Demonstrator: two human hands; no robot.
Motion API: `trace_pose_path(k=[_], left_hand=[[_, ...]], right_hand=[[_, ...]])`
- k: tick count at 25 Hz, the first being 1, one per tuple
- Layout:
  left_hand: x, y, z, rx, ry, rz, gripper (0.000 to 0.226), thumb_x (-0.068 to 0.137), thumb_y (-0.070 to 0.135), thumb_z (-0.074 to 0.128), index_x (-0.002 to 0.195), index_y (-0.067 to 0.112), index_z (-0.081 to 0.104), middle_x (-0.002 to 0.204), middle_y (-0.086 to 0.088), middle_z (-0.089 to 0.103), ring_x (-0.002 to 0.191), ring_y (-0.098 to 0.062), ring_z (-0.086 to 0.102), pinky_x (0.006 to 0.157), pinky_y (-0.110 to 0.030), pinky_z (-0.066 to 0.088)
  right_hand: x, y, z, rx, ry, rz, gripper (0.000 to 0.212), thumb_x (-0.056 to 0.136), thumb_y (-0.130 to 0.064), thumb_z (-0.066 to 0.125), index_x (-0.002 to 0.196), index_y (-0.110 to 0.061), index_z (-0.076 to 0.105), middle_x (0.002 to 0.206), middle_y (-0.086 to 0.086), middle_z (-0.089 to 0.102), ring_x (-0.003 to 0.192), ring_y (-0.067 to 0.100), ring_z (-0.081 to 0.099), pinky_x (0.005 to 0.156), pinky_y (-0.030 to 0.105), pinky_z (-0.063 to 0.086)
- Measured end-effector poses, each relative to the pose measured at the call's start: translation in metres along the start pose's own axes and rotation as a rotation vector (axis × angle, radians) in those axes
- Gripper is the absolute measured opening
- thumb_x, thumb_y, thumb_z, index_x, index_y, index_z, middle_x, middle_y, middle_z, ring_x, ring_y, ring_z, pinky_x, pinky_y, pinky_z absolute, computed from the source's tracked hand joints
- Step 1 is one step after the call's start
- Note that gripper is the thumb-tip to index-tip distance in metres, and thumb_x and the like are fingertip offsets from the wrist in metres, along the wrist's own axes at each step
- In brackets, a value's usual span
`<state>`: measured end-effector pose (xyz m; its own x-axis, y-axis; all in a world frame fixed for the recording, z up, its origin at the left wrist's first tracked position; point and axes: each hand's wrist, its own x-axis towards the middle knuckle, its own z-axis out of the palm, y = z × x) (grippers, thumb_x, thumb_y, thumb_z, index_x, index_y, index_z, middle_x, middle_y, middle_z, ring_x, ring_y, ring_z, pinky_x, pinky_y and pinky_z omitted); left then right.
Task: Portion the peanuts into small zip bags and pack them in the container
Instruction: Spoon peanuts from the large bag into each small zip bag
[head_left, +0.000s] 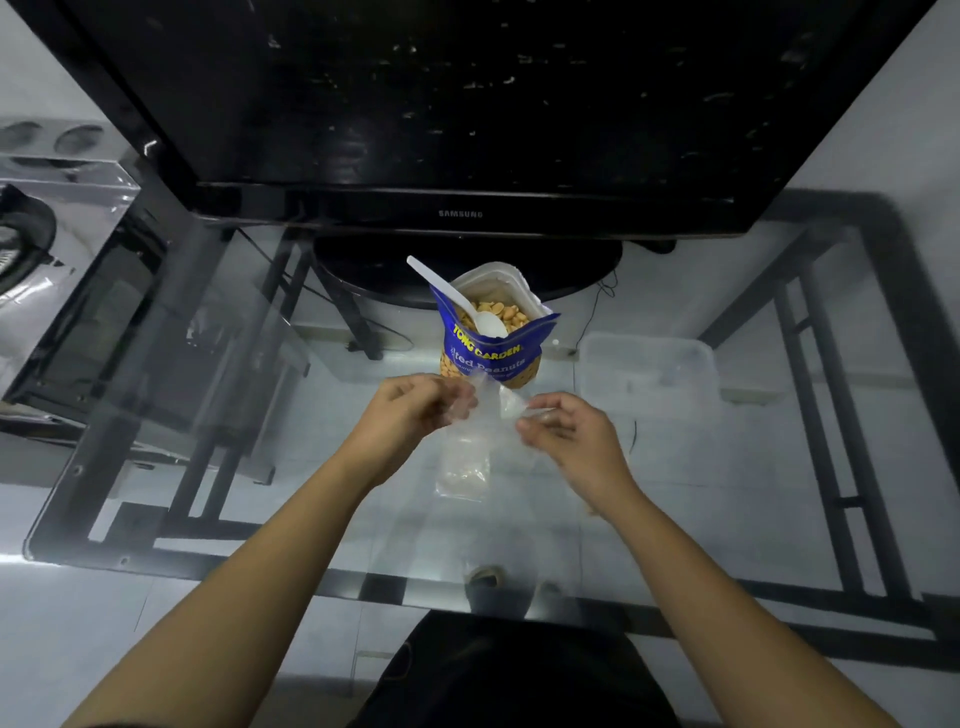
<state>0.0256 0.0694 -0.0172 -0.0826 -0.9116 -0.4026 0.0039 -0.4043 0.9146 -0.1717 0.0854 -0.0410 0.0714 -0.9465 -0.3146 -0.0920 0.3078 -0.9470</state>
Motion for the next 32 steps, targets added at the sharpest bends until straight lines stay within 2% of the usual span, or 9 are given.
trace_pose_path(k=[6,11,14,17,21,23,26,28,32], left_hand=[[-0.001,0.030,-0.002,0.419,-0.042,0.199,0.013,0.082,0.010,0.067,0.082,0.022,0.072,0.071,0.012,0.072,0.073,-0.002,0.066,0.068,-0.012,0.050],[0.004,0.047,0.001,0.389,0.117,0.258,0.019,0.080,0.014,0.071,0.091,0.026,0.062,0.073,-0.011,0.071,0.073,-0.019,0.067,0.073,-0.030,0.053],[0.009,0.053,0.003,0.431,0.170,0.229,0.010,0.082,0.013,0.068,0.084,0.023,0.069,0.066,-0.001,0.067,0.063,-0.006,0.061,0.070,-0.026,0.050],[0.012,0.061,0.005,0.379,0.172,0.219,0.006,0.083,0.016,0.065,0.081,0.017,0.071,0.068,-0.006,0.066,0.063,-0.008,0.058,0.068,-0.029,0.050],[0.013,0.071,0.006,0.370,0.203,0.246,0.006,0.082,0.018,0.067,0.080,0.017,0.073,0.063,0.003,0.065,0.057,-0.001,0.057,0.063,-0.019,0.042],[0.015,0.073,0.007,0.373,0.214,0.233,0.009,0.081,0.014,0.068,0.075,0.020,0.073,0.061,0.004,0.066,0.057,-0.002,0.059,0.060,-0.016,0.042],[0.019,0.079,0.007,0.356,0.181,0.209,0.015,0.080,0.010,0.067,0.071,0.020,0.072,0.062,0.000,0.066,0.056,-0.004,0.059,0.060,-0.017,0.044],[0.022,0.083,0.007,0.322,0.126,0.206,0.015,0.079,0.007,0.067,0.071,0.018,0.073,0.070,-0.008,0.069,0.060,-0.008,0.060,0.064,-0.023,0.048],[0.025,0.087,0.010,0.318,0.102,0.201,0.016,0.077,0.004,0.065,0.070,0.016,0.073,0.075,-0.012,0.071,0.060,-0.008,0.060,0.062,-0.021,0.050]], right_hand=[[0.007,-0.037,-0.023,-0.147,-0.146,-0.131,0.031,0.087,-0.014,0.063,0.109,-0.033,0.052,0.093,-0.004,0.072,0.089,0.008,0.068,0.083,0.018,0.051],[0.011,-0.057,-0.029,-0.196,-0.114,-0.191,0.041,0.081,-0.019,0.070,0.115,-0.034,0.052,0.095,-0.006,0.071,0.095,0.008,0.065,0.083,0.020,0.050],[0.016,-0.063,-0.029,-0.173,-0.110,-0.194,0.040,0.087,-0.014,0.061,0.112,-0.043,0.049,0.102,-0.004,0.070,0.102,0.009,0.063,0.086,0.022,0.051],[0.023,-0.071,-0.030,-0.116,-0.062,-0.205,0.036,0.087,-0.018,0.062,0.115,-0.036,0.048,0.101,-0.002,0.067,0.097,0.012,0.064,0.081,0.021,0.053],[0.029,-0.078,-0.026,-0.048,0.090,-0.197,0.029,0.090,-0.014,0.057,0.110,-0.032,0.047,0.096,0.005,0.069,0.088,0.014,0.066,0.086,0.039,0.054],[0.029,-0.080,-0.021,-0.267,0.154,-0.284,0.038,0.091,-0.017,0.054,0.126,-0.026,0.042,0.124,0.004,0.059,0.108,0.010,0.055,0.093,0.036,0.048],[0.029,-0.085,-0.013,-0.756,0.029,-0.526,0.078,0.077,-0.052,0.065,0.141,-0.025,0.030,0.147,-0.007,0.032,0.134,0.006,0.026,0.113,0.029,0.021],[0.033,-0.087,-0.006,-0.915,-0.025,-0.621,0.090,0.067,-0.065,0.067,0.140,-0.025,0.033,0.145,-0.008,0.037,0.136,0.009,0.028,0.116,0.031,0.012],[0.043,-0.085,0.001,-0.856,0.069,-0.681,0.076,0.066,-0.067,0.059,0.128,-0.024,0.050,0.121,-0.008,0.059,0.116,0.010,0.050,0.110,0.026,0.017]])
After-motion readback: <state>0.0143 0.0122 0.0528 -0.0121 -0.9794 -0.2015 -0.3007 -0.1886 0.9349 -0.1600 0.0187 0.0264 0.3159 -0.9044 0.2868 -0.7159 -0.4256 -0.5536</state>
